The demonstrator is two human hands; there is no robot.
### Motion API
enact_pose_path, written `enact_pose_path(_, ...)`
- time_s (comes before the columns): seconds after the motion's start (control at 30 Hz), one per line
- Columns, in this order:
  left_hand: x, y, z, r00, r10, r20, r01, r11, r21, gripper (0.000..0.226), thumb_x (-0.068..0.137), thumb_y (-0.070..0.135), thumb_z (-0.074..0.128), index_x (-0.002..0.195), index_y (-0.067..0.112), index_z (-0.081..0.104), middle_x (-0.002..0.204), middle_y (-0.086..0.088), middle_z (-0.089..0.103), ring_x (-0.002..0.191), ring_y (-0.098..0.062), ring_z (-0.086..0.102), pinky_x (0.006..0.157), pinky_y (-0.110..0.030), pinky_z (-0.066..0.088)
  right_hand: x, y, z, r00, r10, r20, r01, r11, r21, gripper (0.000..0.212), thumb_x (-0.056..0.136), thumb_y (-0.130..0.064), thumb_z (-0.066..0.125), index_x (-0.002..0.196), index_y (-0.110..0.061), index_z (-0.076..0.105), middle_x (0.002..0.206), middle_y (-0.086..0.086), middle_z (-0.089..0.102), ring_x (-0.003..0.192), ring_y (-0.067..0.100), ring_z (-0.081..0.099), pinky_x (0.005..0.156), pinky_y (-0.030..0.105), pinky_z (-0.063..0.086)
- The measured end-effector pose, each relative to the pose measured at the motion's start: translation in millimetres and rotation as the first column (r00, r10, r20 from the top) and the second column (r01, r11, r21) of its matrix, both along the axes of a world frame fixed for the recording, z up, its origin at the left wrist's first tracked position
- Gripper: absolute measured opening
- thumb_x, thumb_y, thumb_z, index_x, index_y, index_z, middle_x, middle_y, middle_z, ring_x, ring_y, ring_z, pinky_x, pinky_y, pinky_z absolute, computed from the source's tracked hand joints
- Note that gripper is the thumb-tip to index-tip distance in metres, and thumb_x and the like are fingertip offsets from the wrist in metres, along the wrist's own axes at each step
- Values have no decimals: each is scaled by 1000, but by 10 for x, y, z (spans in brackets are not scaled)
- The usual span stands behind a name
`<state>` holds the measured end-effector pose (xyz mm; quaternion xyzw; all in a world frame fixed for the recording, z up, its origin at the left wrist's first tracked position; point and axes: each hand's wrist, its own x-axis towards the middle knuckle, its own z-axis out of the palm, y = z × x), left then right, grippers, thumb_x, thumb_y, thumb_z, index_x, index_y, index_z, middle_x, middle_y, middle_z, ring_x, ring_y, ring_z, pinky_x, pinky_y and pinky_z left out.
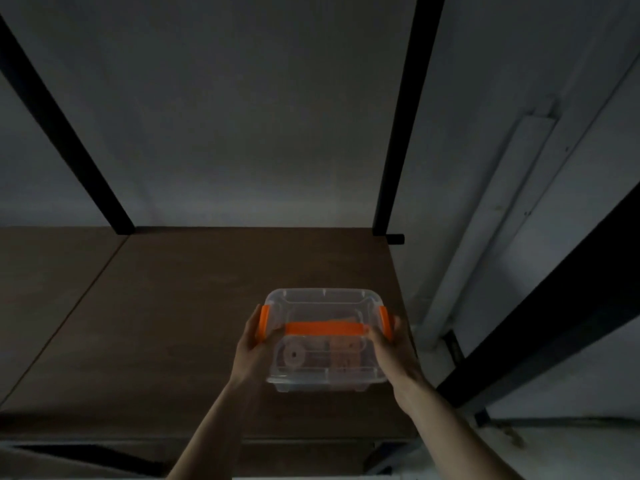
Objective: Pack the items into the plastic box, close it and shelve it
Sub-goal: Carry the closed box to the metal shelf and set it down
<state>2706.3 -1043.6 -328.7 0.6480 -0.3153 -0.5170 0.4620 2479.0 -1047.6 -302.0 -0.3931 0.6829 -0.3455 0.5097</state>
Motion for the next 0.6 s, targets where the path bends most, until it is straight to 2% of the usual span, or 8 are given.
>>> enact_pose_path(0.07, 22, -8, -72, 1000, -4, -18, 5, 1000, 18, 61, 88, 20, 79, 141, 39, 55, 121, -5, 69, 100, -24, 73, 75, -46, 64, 20, 14, -51, 1000, 6, 15, -6, 1000, 18, 49, 100, -34, 56, 143, -22, 36, 97, -16, 50, 77, -1, 51, 55, 21, 40)
enact_pose_path(0.1, 33, -9, -108, 1000, -13, -19, 13, 1000, 19, 62, 88, 20, 79, 142, 38, 54, 122, -5, 69, 101, -24, 73, 76, -46, 64, 29, 22, -84, 999, 11, 32, -11, 1000, 22, 53, 101, -33, 55, 148, -23, 31, 103, -13, 51, 79, 2, 50, 56, 19, 39)
enact_pose_path(0.2, 69, -3, -203, 999, -14, -31, 15, 999, 31, 65, 89, 17, 78, 146, 37, 53, 128, -7, 68, 104, -26, 72, 82, -50, 64, 49, 30, -197, 998, 9, 55, -11, 999, 35, 64, 101, -34, 55, 155, -23, 22, 134, 4, 49, 94, 9, 44, 61, 19, 38)
enact_pose_path(0.3, 101, 24, -282, 998, -23, -62, 25, 999, 38, 63, 90, 18, 77, 144, 37, 53, 126, -8, 67, 104, -27, 72, 82, -50, 63, 61, 23, -286, 999, 6, 54, -8, 999, 50, 63, 99, -36, 58, 152, -26, 26, 130, -2, 50, 91, 8, 47, 61, 21, 38)
enact_pose_path(0.4, 135, 50, -338, 995, -73, -72, 77, 996, 55, 61, 90, 20, 77, 143, 36, 52, 127, -7, 66, 106, -28, 72, 79, -49, 64, 83, 28, -328, 1000, 3, 17, -5, 997, 74, 56, 96, -39, 62, 144, -31, 33, 106, -9, 56, 77, -1, 50, 56, 23, 39)
enact_pose_path(0.47, 165, 56, -400, 995, -87, -52, 91, 993, 70, 62, 89, 24, 78, 144, 35, 52, 128, -7, 66, 106, -27, 72, 71, -41, 63, 89, 48, -354, 999, 3, 39, -7, 995, 100, 50, 94, -40, 64, 136, -36, 38, 104, -11, 56, 80, -1, 53, 56, 23, 40)
enact_pose_path(0.5, 175, 65, -437, 995, -91, -50, 95, 992, 81, 65, 87, 28, 79, 145, 36, 51, 130, -8, 65, 107, -28, 72, 72, -41, 64, 94, 61, -367, 998, 4, 58, -11, 994, 106, 50, 93, -41, 65, 135, -36, 39, 105, -12, 56, 83, 0, 54, 57, 24, 41)
enact_pose_path(0.6, 200, 106, -493, 992, -110, -59, 114, 991, 75, 71, 85, 33, 81, 147, 41, 47, 135, -6, 64, 113, -29, 71, 83, -52, 64, 95, 99, -418, 997, -3, 82, -5, 996, 93, 50, 91, -43, 66, 134, -38, 40, 114, -6, 57, 87, 2, 55, 59, 26, 42)
